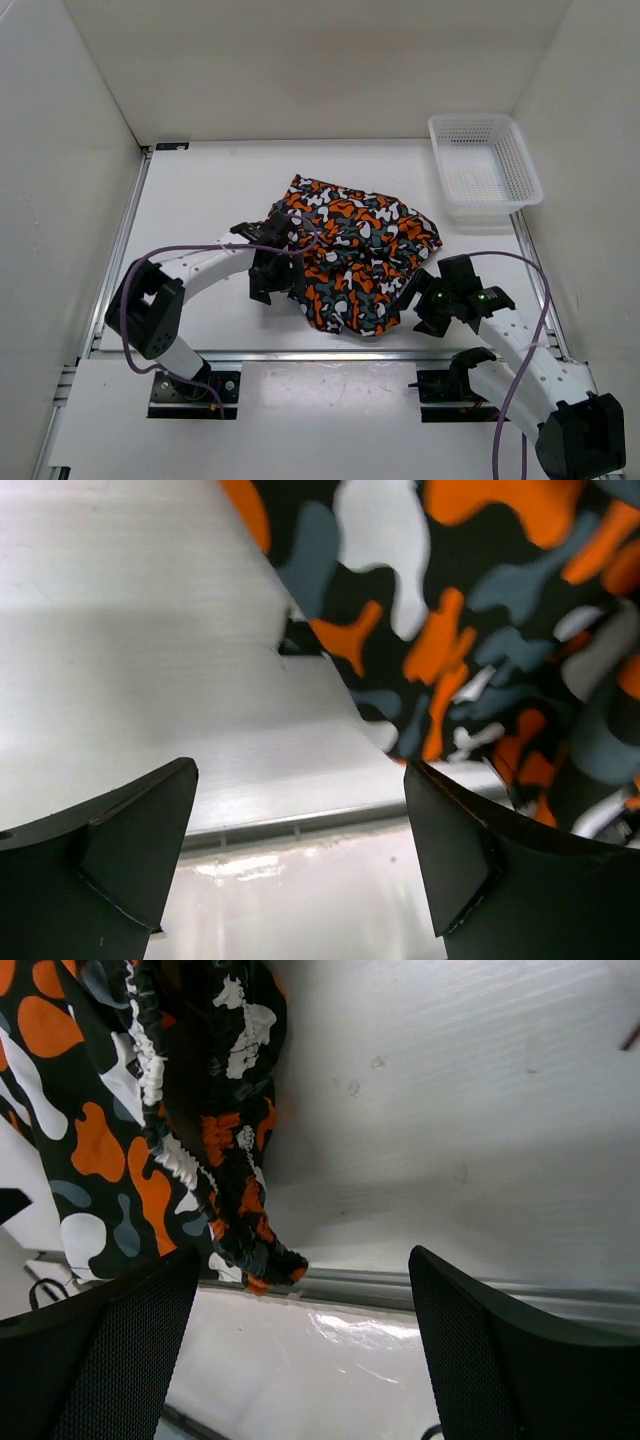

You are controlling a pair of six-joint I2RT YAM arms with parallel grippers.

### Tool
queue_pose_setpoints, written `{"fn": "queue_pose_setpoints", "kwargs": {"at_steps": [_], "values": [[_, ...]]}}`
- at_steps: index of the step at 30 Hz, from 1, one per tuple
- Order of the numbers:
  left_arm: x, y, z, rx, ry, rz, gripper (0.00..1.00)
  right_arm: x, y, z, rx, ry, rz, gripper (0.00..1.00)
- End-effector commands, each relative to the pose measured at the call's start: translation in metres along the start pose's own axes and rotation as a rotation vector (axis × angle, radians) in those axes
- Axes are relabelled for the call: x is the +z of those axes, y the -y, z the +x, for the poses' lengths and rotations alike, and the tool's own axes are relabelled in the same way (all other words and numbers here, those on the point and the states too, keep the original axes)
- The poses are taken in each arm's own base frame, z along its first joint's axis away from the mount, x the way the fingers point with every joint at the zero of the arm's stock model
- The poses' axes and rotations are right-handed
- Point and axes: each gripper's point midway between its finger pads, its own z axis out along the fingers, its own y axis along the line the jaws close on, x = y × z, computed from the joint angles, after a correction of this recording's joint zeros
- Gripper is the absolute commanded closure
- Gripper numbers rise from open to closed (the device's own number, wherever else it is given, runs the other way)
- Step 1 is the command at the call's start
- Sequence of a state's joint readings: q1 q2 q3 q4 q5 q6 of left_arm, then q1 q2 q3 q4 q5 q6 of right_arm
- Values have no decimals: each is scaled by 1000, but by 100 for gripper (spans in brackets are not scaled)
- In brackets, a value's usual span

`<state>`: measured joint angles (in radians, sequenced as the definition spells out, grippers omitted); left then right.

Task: Fold and stack the shorts
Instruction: Flatten the shorts out

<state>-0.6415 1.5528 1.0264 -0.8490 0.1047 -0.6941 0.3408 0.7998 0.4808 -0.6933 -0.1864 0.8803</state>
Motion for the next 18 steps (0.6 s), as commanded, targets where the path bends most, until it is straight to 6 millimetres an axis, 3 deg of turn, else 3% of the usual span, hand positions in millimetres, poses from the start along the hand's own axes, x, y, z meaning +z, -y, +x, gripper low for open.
{"fn": "queue_pose_setpoints", "kwargs": {"at_steps": [1, 6, 9, 11, 13, 14, 15, 16, 17, 18], "values": [[10, 0, -16, -36, 56, -9, 4, 6, -30, 0, 2, -34, -151, 12], [39, 5, -28, -30, 7, -1, 7, 20, -25, 4, 22, -34, -148, 20], [51, 13, -38, -32, -7, 2, 14, 23, -34, 3, 18, -34, -171, 29], [51, 21, -46, -19, -1, 18, 22, 26, -44, 8, -3, -54, -203, 41], [50, 24, -50, -9, 6, 24, 54, 27, -57, 9, -22, -53, -217, 59], [47, 26, -58, -6, 22, 33, 71, 22, -70, 3, -37, -36, -233, 78], [45, 28, -61, -4, 20, 52, 84, 26, -70, -6, -29, -14, -196, 87], [38, 23, -70, -29, 34, 54, 90, 25, -74, -13, -61, 10, -182, 95], [28, 23, -79, -18, 51, 59, 90, 12, -96, -29, -94, 45, -196, 100], [20, 21, -86, -22, 64, 62, 90, 11, -96, -50, -119, 79, -162, 100]]}}
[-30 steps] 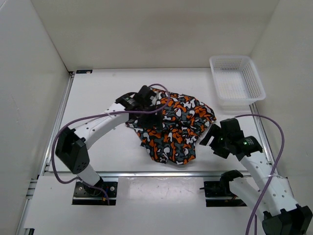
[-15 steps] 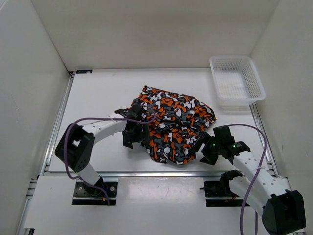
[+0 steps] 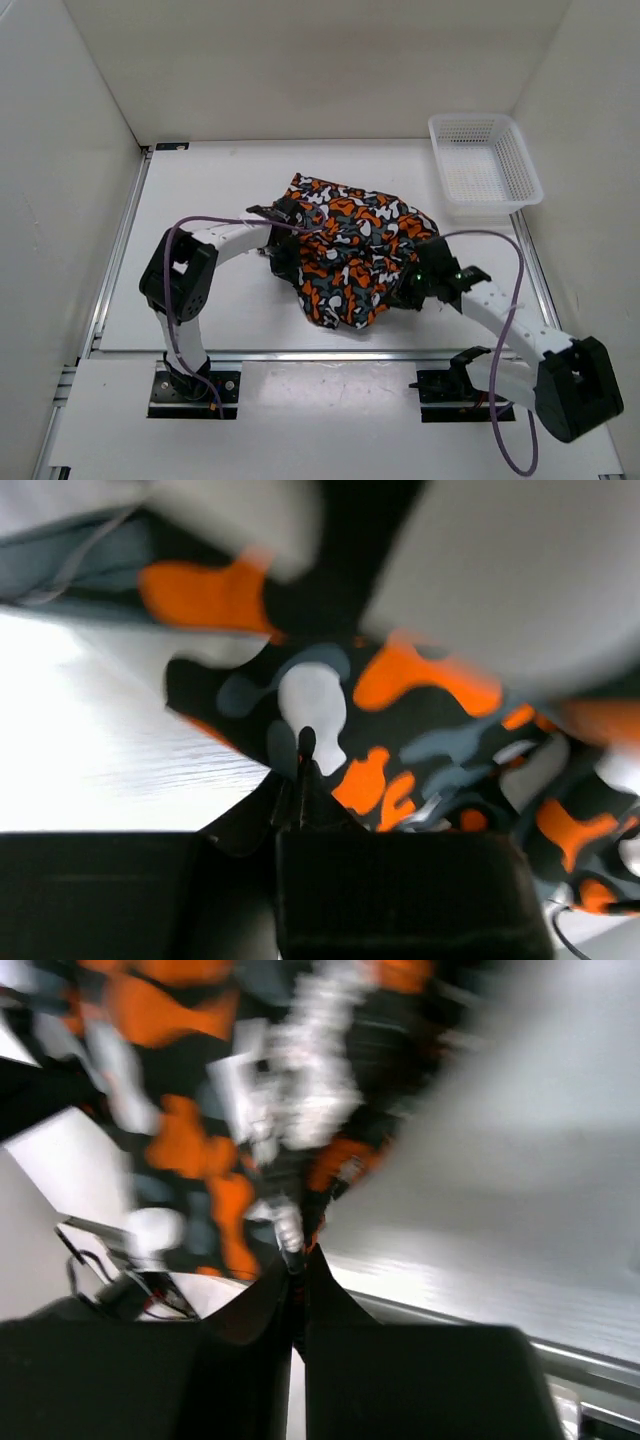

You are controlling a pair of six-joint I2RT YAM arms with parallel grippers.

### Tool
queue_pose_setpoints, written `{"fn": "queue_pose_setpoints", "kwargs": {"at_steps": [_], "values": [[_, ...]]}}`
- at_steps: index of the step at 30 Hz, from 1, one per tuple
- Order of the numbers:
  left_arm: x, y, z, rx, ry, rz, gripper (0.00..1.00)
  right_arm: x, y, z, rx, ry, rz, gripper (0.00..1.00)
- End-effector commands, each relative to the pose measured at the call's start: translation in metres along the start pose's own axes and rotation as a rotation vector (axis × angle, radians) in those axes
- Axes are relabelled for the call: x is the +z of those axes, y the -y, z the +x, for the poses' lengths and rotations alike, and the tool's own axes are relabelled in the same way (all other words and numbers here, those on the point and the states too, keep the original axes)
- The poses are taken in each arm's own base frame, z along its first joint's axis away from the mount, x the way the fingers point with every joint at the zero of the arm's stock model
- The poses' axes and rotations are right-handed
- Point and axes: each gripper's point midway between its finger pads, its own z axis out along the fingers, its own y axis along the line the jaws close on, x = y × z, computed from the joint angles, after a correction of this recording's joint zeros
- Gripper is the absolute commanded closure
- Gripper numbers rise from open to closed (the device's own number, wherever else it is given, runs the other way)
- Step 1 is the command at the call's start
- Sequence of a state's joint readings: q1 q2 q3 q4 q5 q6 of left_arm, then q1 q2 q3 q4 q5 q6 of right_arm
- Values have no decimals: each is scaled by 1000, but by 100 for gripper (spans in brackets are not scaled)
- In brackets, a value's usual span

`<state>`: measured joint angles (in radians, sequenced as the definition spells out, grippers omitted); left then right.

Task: Fold and stack the shorts
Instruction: Flatten the shorts out

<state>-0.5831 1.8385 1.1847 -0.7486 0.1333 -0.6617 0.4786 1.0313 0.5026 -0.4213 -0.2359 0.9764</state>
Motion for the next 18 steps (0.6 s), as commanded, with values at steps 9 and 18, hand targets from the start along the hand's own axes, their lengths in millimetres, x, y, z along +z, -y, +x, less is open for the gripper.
{"fn": "queue_pose_setpoints", "kwargs": {"at_steps": [9, 18], "values": [[-229, -39, -157, -73, 481, 52, 90, -159, -185, -215, -270, 518, -233, 100], [-226, -98, -89, -151, 463, 8, 1, -104, -84, -134, -201, 375, -80, 100]]}}
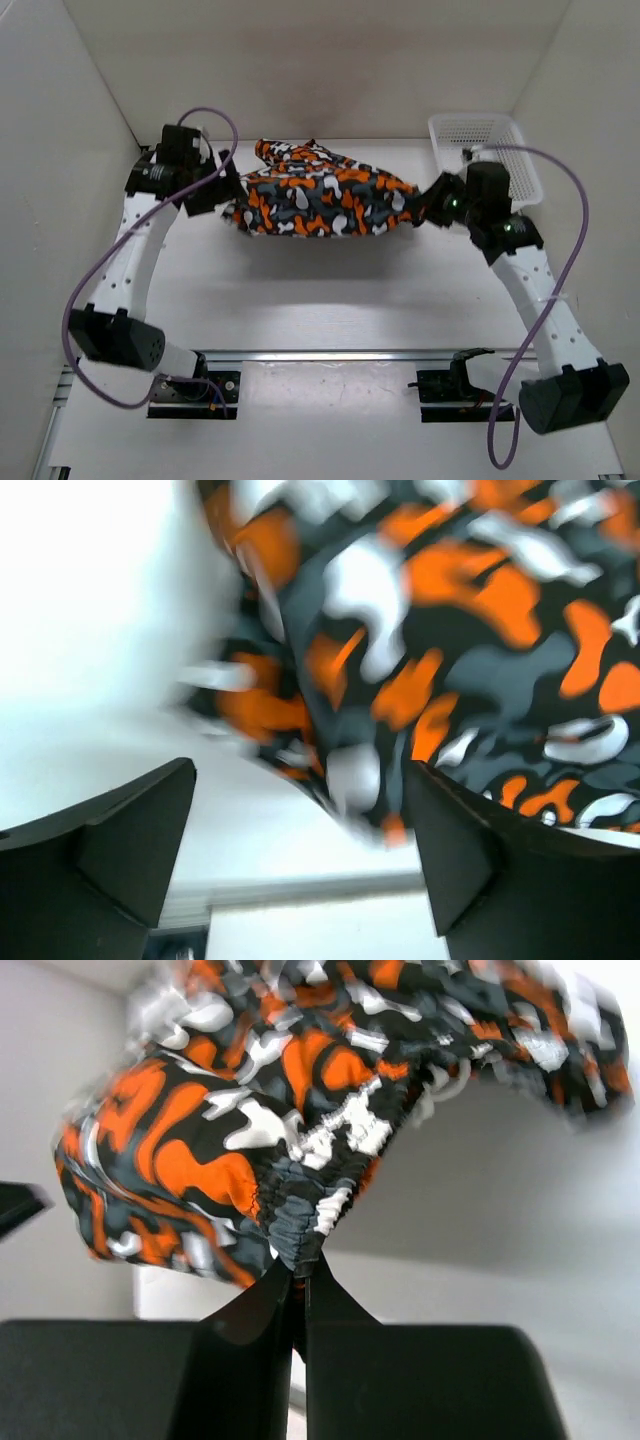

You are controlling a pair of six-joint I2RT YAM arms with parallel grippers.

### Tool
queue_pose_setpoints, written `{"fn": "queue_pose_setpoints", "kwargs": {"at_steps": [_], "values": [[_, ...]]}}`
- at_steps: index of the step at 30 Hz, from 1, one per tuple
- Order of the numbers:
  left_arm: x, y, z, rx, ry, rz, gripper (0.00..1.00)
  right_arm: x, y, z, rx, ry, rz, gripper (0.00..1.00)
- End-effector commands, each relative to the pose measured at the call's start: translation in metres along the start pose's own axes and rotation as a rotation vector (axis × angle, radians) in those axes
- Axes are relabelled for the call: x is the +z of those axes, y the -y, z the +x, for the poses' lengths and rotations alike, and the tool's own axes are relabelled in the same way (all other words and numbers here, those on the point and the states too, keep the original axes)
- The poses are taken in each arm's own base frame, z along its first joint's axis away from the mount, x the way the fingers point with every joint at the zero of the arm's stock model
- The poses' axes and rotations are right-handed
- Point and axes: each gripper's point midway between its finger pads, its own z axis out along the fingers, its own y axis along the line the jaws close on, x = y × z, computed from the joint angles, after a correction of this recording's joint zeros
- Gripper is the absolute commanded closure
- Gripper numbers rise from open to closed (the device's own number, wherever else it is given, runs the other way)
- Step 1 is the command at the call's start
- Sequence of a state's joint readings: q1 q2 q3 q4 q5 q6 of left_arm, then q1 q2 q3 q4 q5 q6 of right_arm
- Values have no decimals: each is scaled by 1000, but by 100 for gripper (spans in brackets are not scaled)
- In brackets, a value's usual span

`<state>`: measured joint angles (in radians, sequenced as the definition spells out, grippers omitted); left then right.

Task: Fold and stack the shorts
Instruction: Flatten the shorts out, then fold the shorts

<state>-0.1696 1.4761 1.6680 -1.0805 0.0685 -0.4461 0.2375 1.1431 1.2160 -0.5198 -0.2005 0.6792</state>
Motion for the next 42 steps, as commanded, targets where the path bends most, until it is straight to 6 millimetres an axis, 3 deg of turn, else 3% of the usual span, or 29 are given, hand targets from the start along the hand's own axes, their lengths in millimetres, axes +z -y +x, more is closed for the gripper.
{"fn": "queue_pose_setpoints", "kwargs": {"at_steps": [1, 3, 4, 7, 12, 15, 16, 19, 23, 29, 33, 37, 40, 41, 42], "values": [[15, -41, 57, -36, -139, -79, 1, 2, 73, 84, 56, -170, 186, 100], [33, -59, 82, -78, -222, -99, 1, 5, 102, 112, 94, -218, 263, 100], [39, -58, 90, -95, -252, -84, 1, 5, 122, 128, 112, -248, 314, 100], [49, -57, 109, -113, -303, -89, 1, 5, 137, 137, 115, -264, 371, 100], [50, -69, 132, -164, -303, -149, 10, 8, 134, 129, 93, -261, 375, 100], [54, -80, 164, -272, -354, -199, 14, 10, 133, 126, 93, -260, 374, 100], [57, -80, 182, -319, -379, -198, 13, 11, 135, 128, 95, -268, 381, 100], [58, -80, 211, -390, -440, -203, 3, 11, 135, 128, 95, -268, 381, 100], [57, -78, 255, -422, -521, -201, 0, 11, 135, 128, 95, -268, 381, 100], [57, -55, 286, -404, -591, -183, 0, 9, 140, 126, 107, -256, 408, 100], [65, -66, 304, -417, -609, -258, 0, 8, 141, 128, 118, -262, 415, 100], [80, -69, 304, -424, -593, -279, 3, 6, 140, 128, 125, -252, 410, 100], [92, -62, 290, -356, -567, -278, 25, 2, 144, 132, 126, -260, 432, 99], [95, -61, 286, -340, -559, -277, 42, 2, 148, 136, 128, -269, 439, 96], [97, -55, 277, -319, -546, -256, 79, -1, 153, 142, 130, -282, 462, 83]]}}
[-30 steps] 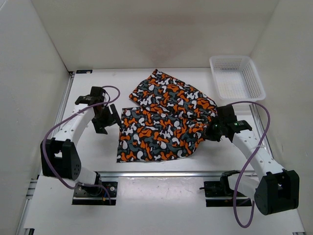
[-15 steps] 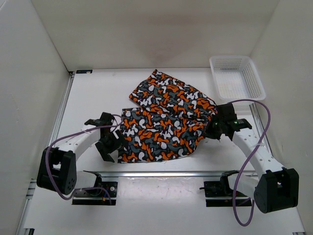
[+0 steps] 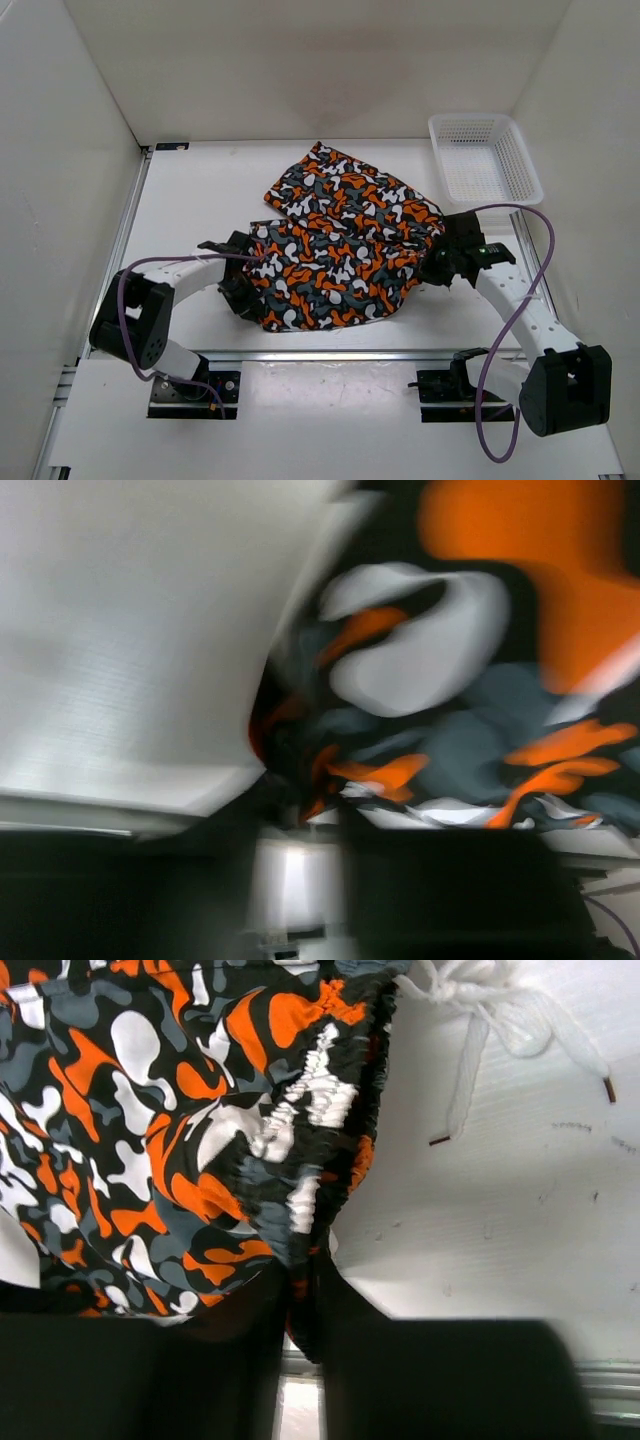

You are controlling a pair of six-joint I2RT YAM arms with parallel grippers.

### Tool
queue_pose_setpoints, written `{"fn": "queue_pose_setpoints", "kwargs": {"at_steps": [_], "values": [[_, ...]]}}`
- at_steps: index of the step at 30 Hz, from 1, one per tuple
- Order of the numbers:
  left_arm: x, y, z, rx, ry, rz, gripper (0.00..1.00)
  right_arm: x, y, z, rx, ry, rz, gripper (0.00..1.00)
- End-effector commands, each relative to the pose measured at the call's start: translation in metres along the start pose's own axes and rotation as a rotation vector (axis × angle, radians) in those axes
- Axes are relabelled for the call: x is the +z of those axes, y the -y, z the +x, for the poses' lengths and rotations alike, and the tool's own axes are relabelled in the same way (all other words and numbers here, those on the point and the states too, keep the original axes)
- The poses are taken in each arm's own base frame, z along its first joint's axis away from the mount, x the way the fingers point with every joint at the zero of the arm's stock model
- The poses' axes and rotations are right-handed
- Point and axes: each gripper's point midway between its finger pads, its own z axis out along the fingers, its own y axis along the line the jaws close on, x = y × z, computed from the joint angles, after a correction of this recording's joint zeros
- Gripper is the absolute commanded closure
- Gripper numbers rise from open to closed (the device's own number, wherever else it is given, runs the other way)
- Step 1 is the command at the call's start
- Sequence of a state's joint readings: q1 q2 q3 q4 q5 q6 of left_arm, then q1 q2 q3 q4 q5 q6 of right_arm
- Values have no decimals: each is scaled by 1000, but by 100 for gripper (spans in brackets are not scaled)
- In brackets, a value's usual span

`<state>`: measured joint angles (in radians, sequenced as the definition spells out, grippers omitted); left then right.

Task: Fold and stack the shorts
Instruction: Fold the shorts

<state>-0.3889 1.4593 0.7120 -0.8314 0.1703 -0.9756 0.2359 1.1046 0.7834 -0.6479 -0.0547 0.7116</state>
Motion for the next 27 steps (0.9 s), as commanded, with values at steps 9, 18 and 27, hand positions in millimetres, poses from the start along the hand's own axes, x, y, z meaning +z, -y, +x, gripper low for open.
{"fn": "queue_pose_setpoints", "kwargs": {"at_steps": [9, 18, 27], "values": [[-33, 44, -27, 102, 154, 154, 90, 2, 51, 25, 118, -32, 141, 20], [-33, 39, -22, 103, 144, 155, 90, 13, 79, 66, 209, -90, 189, 24], [-40, 47, -26, 114, 154, 168, 90, 35, 55, 42, 191, 20, 26, 74]]}}
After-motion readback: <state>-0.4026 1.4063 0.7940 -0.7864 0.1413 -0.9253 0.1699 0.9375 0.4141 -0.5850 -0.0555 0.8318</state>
